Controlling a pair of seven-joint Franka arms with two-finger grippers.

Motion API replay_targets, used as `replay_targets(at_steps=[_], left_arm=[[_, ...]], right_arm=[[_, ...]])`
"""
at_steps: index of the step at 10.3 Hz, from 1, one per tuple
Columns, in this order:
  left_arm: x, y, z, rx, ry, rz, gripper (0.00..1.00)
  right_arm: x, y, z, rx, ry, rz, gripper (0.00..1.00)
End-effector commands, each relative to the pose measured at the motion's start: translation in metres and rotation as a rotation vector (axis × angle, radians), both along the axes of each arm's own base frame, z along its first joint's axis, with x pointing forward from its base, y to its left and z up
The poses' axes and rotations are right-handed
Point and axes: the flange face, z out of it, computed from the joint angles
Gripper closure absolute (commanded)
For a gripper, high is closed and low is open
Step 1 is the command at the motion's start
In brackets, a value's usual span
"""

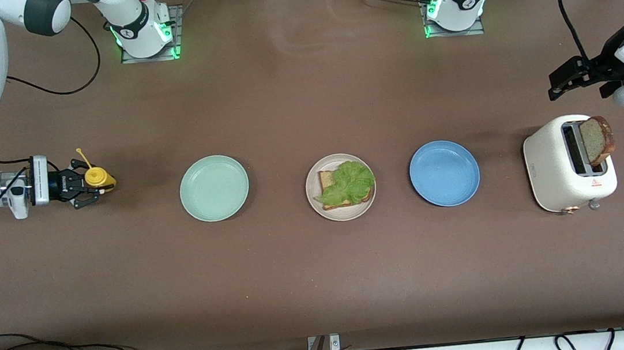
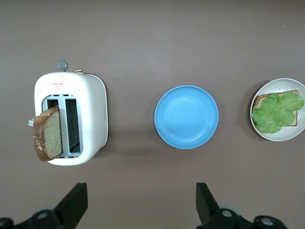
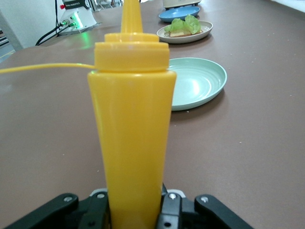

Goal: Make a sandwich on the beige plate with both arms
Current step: 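Lower the mustard bottle onto the table and open the right gripper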

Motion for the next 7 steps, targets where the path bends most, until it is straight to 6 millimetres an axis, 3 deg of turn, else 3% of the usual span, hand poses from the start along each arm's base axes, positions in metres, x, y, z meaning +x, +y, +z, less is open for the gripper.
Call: replay_targets(at_steps=[1, 2, 5, 7], left_arm=[[-0.002, 0.001, 0.003, -0.019, -0.002, -0.009, 0.00], [-0.002, 0.001, 0.003, -0.019, -0.002, -0.009, 0.00], [-0.002, -0.002, 0.003, -0.019, -0.002, -0.013, 0.00], [-0.002, -0.001, 0.001, -0.019, 0.001, -0.012, 0.00]], right_arm=[[-0.001, 0.002, -0.010, 0.059, -0.061, 0.004, 1.00], [-0.002, 0.001, -0.012, 0.064, -0.062, -0.001, 1.00], [-0.014, 0.011, -0.048, 0.191, -0.038, -0.019, 1.00], [-0.015, 0.015, -0.052, 0.211, -0.036, -0.019, 1.00]])
